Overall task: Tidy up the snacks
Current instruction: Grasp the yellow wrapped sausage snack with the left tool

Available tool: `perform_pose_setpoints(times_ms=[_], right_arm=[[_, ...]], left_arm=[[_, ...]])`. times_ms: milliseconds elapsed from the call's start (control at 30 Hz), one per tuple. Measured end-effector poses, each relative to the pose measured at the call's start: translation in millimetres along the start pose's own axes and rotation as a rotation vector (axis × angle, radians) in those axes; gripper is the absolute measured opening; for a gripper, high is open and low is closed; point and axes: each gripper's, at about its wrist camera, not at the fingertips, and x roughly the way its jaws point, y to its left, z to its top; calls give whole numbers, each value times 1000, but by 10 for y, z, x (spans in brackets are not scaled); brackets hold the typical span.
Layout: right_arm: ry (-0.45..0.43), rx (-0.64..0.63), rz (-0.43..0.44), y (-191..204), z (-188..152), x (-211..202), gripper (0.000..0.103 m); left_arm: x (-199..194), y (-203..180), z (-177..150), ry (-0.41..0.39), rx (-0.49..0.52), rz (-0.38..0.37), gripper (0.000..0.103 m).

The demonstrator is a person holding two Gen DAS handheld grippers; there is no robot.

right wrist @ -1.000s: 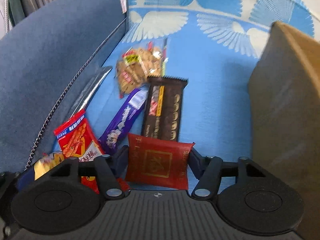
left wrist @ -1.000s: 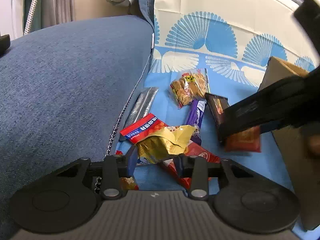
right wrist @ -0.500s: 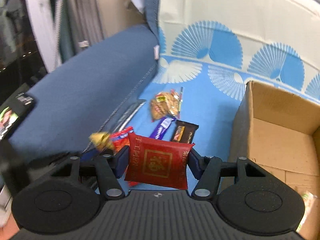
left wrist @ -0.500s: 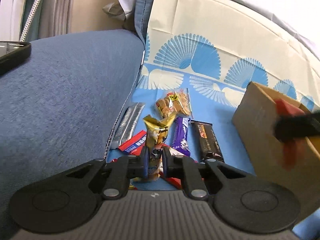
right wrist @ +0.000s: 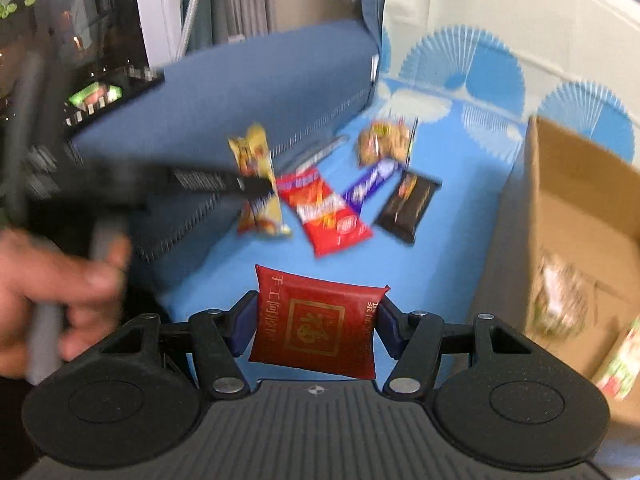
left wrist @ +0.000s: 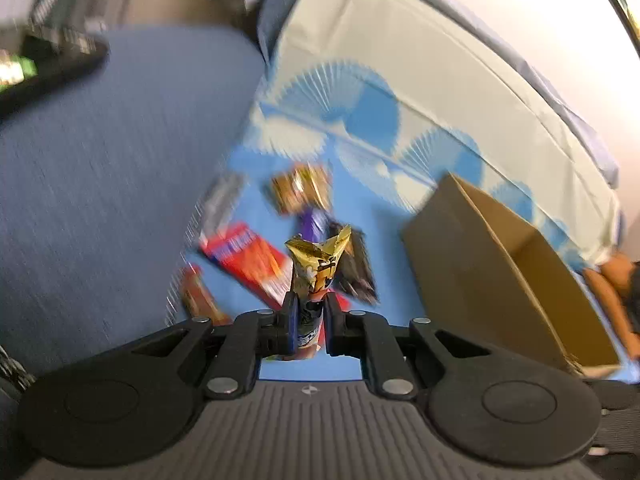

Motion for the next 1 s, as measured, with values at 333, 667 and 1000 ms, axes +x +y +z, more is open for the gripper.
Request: perform_pose_setpoints(times_ms=[333, 667, 1000], right_arm=[[93, 12, -8, 36, -181, 328, 65], [123, 27, -37, -28, -207, 423, 75], [158, 27, -53, -42, -246, 496, 76]], left_arm=[[455, -100, -41, 208, 32, 39, 30], [493, -83, -53, 192, 42, 112, 58], [670, -174, -47, 156, 67, 185, 59]])
